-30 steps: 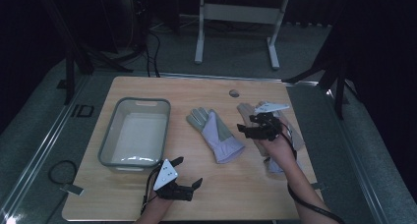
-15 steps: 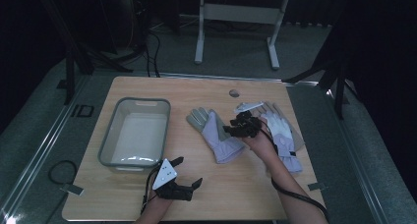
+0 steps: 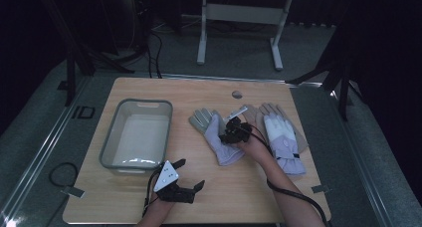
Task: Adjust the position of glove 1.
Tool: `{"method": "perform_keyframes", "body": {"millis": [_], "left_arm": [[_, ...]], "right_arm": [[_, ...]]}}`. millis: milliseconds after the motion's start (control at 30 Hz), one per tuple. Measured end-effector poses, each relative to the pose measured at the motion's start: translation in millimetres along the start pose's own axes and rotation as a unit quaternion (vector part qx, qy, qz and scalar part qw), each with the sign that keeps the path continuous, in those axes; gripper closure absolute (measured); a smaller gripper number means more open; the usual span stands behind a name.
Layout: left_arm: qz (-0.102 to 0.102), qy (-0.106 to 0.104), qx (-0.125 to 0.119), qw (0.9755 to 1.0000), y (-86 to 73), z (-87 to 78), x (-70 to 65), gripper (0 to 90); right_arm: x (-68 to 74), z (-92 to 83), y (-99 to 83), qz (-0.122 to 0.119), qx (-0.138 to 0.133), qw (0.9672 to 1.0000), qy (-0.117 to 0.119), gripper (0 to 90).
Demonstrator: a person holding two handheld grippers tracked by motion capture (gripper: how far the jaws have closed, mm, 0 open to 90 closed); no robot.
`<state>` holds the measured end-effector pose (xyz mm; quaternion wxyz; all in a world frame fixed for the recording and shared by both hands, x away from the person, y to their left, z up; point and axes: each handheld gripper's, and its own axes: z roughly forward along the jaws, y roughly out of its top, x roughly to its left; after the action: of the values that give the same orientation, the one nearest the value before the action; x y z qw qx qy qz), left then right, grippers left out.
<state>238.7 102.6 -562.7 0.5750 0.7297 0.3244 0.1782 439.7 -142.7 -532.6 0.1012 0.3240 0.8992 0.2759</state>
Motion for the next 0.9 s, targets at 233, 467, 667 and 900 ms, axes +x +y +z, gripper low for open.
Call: {"method": "perform_keyframes", "body": {"millis": [233, 467, 667, 900], "left_arm": [[-0.001, 0.0, 0.001, 1.0, 0.1, 0.2, 0.0, 1.5], [-0.004, 0.001, 0.0, 1.0, 0.0, 0.1, 0.7, 1.5], [-0.003, 0.002, -0.002, 1.0, -0.1, -0.1, 0.7, 1.5], [-0.003, 0.002, -0.002, 1.0, -0.1, -0.2, 0.5, 1.5]], "right_arm": [[1.6, -0.4, -1.6, 0.024, -0.009, 0.9997, -0.001, 86.1], [11.3, -18.5, -3.6, 0.104, -0.079, 0.9914, -0.007, 88.2], [20.1, -41.1, 0.0, 0.162, -0.122, 0.9787, -0.031, 88.2], [27.8, -67.7, -5.3, 0.199, -0.145, 0.967, -0.067, 88.2]]}}
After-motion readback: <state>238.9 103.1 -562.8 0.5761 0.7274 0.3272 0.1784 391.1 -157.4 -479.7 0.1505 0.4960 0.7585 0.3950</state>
